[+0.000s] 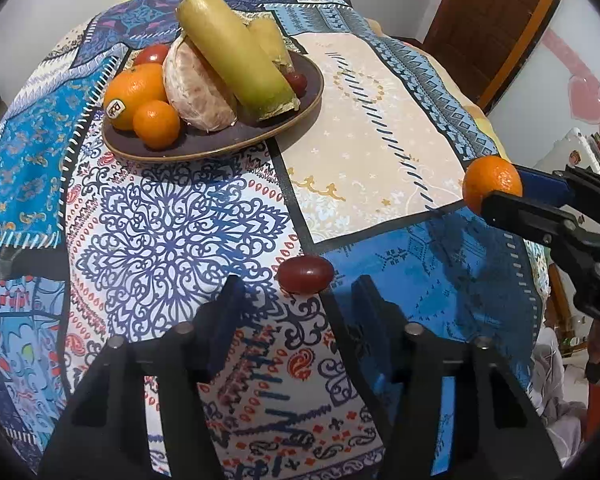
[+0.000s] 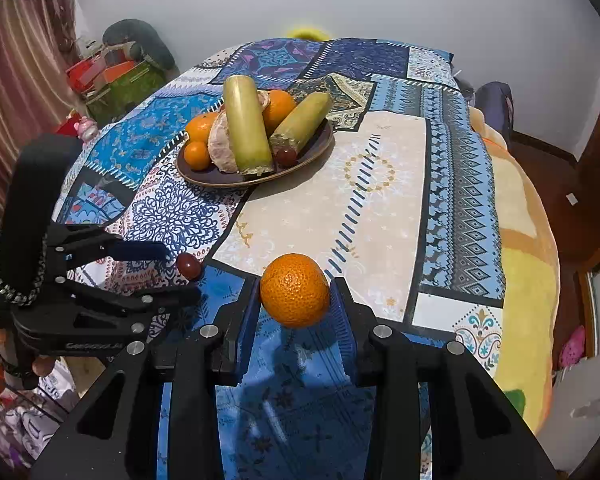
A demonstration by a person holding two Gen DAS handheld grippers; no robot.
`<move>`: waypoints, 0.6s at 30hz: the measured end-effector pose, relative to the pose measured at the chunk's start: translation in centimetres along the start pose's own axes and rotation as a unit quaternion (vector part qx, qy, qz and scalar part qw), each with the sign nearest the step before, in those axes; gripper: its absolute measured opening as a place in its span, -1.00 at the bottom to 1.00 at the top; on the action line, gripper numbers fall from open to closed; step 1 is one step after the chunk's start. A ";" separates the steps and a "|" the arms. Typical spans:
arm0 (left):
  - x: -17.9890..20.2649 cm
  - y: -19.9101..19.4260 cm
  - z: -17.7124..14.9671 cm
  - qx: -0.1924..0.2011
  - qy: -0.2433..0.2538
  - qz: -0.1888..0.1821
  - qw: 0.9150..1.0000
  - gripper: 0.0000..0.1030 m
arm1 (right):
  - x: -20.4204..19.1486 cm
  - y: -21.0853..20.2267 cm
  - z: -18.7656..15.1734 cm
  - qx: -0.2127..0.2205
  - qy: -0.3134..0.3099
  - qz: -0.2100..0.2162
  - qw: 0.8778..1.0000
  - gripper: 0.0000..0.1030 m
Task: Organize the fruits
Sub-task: 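Grasp the red date with the left tool while the right tool holds the tangerine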
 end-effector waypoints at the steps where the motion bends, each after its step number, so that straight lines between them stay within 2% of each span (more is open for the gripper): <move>1: 0.1 0.1 0.1 0.002 0.001 0.000 1.000 0.03 | 0.0 0.1 0.1 0.000 -0.001 0.000 1.000 -0.36; 10: 0.4 0.2 0.4 0.012 0.005 -0.001 1.000 -0.27 | -0.4 0.1 0.1 0.001 -0.003 0.006 1.000 -0.36; 12: 0.3 0.2 0.5 0.013 0.005 -0.006 1.000 -0.42 | -0.5 0.0 0.2 0.002 -0.003 0.007 1.000 -0.36; 18: -0.2 -0.8 0.3 0.022 0.012 0.004 1.000 -0.43 | -0.8 0.0 0.4 0.006 -0.006 0.010 1.000 -0.36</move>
Point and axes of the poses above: each gripper's, at about its wrist camera, not at the fingertips, and y roughly the way its jaws point, x to its right, z to its top, the point moved 7 cm from there along y, roughly the way its jaws point, and after that the axes turned 13 degrees about y, right-handed, at the moved point
